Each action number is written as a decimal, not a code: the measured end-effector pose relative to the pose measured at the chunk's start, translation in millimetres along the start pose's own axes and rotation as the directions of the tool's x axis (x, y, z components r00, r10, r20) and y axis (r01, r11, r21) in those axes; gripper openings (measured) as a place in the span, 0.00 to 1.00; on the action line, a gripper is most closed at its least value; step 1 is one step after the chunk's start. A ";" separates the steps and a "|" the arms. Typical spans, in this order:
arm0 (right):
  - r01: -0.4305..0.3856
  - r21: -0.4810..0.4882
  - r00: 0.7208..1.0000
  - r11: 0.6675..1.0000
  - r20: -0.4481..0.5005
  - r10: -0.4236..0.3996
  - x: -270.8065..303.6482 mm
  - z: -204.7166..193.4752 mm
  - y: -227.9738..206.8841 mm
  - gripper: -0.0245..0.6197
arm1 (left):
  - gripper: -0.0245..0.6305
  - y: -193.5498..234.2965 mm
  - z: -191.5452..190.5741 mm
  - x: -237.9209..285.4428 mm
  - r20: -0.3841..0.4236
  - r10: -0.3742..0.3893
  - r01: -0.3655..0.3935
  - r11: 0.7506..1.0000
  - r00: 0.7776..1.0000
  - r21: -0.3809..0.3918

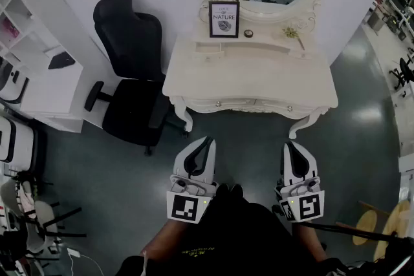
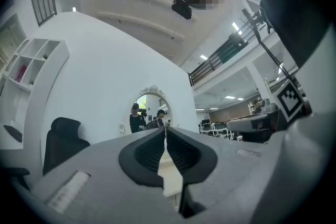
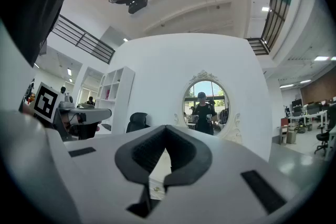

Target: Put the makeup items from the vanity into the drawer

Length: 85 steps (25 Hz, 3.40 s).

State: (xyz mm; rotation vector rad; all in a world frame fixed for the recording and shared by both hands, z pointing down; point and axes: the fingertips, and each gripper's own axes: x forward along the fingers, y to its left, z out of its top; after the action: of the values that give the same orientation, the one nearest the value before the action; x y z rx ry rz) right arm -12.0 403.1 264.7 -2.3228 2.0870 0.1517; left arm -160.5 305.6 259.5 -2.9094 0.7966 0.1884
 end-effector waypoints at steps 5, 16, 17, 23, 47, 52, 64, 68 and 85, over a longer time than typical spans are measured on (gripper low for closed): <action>-0.008 -0.015 1.000 1.000 0.018 0.009 10.2 0.4 -9.3 0.04 | 0.08 1.5 2.9 12.7 0.031 0.006 -0.007 1.000 1.000 0.012; 0.018 0.000 0.999 1.000 0.030 -0.018 0.8 -3.1 -30.8 0.04 | 0.08 -14.2 0.1 21.8 0.022 0.002 -0.002 1.000 1.000 0.008; 0.022 -0.001 0.999 1.000 0.029 -0.022 0.1 -3.7 -33.1 0.04 | 0.08 -15.1 -0.3 22.4 0.019 0.002 -0.002 1.000 1.000 0.006; 0.042 0.000 0.999 0.999 0.012 -0.042 7.4 -14.1 -42.5 0.04 | 0.08 -10.2 -13.0 27.1 -0.015 -0.001 0.001 1.000 1.000 0.005; -0.153 -0.012 0.988 0.988 0.005 0.153 255.9 -54.9 -134.3 0.04 | 0.08 110.6 -79.8 211.9 -0.049 0.195 -0.195 0.981 0.980 0.009; -0.213 -0.047 0.976 0.976 0.023 0.214 334.1 -45.9 -192.6 0.04 | 0.08 132.3 -78.0 286.5 -0.040 0.254 -0.253 0.967 0.966 0.028; -0.187 -0.046 0.982 0.981 0.006 0.187 401.3 -50.6 -220.3 0.04 | 0.08 169.4 -87.3 354.9 -0.063 0.219 -0.217 0.976 0.974 0.031; -0.161 -0.015 0.986 0.987 0.037 0.161 406.4 -48.7 -223.0 0.04 | 0.08 174.6 -93.7 355.5 -0.081 0.213 -0.212 0.977 0.974 0.027; -0.340 -0.083 0.916 0.937 -0.257 0.310 479.9 -142.3 -227.3 0.60 | 0.08 192.8 -109.3 352.2 -0.119 0.255 -0.258 0.966 0.959 -0.006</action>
State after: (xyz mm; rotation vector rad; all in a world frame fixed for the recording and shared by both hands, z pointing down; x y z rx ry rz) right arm 272.3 -58.7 354.7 -2.1278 2.6499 0.0034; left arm 50.9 -50.7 298.2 -2.8490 1.1993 0.0482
